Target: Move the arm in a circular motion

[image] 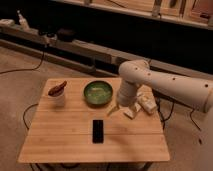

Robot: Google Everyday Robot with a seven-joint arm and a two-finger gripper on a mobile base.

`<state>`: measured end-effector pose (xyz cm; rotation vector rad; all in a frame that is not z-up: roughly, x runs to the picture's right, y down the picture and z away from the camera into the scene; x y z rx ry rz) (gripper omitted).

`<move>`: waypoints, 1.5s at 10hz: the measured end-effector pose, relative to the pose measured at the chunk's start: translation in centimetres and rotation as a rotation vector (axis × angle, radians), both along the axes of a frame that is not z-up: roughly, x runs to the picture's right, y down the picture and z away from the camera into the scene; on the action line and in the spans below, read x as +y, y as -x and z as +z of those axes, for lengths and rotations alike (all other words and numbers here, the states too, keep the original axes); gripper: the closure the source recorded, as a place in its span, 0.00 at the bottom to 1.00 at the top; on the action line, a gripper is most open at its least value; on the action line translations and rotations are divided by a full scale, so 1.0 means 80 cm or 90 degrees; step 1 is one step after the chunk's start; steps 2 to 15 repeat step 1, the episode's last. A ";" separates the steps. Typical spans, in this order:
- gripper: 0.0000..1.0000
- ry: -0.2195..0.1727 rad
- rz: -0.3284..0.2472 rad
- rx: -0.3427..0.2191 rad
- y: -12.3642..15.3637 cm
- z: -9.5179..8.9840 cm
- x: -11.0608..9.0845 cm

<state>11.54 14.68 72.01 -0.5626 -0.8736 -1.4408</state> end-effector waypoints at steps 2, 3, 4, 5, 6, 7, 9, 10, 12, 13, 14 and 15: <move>0.20 0.004 0.001 0.001 -0.007 -0.003 0.004; 0.20 0.004 0.001 0.001 -0.007 -0.003 0.004; 0.20 0.004 0.001 0.001 -0.007 -0.003 0.004; 0.20 0.004 0.001 0.001 -0.007 -0.003 0.004; 0.20 0.004 0.001 0.001 -0.007 -0.003 0.004; 0.20 0.004 0.001 0.001 -0.007 -0.003 0.004; 0.20 0.004 0.001 0.001 -0.007 -0.003 0.004; 0.20 0.004 0.001 0.001 -0.007 -0.003 0.004; 0.20 0.004 0.001 0.001 -0.007 -0.003 0.004; 0.20 0.004 0.001 0.001 -0.007 -0.003 0.004; 0.20 0.004 0.001 0.001 -0.007 -0.003 0.004; 0.20 0.004 0.001 0.001 -0.007 -0.003 0.004</move>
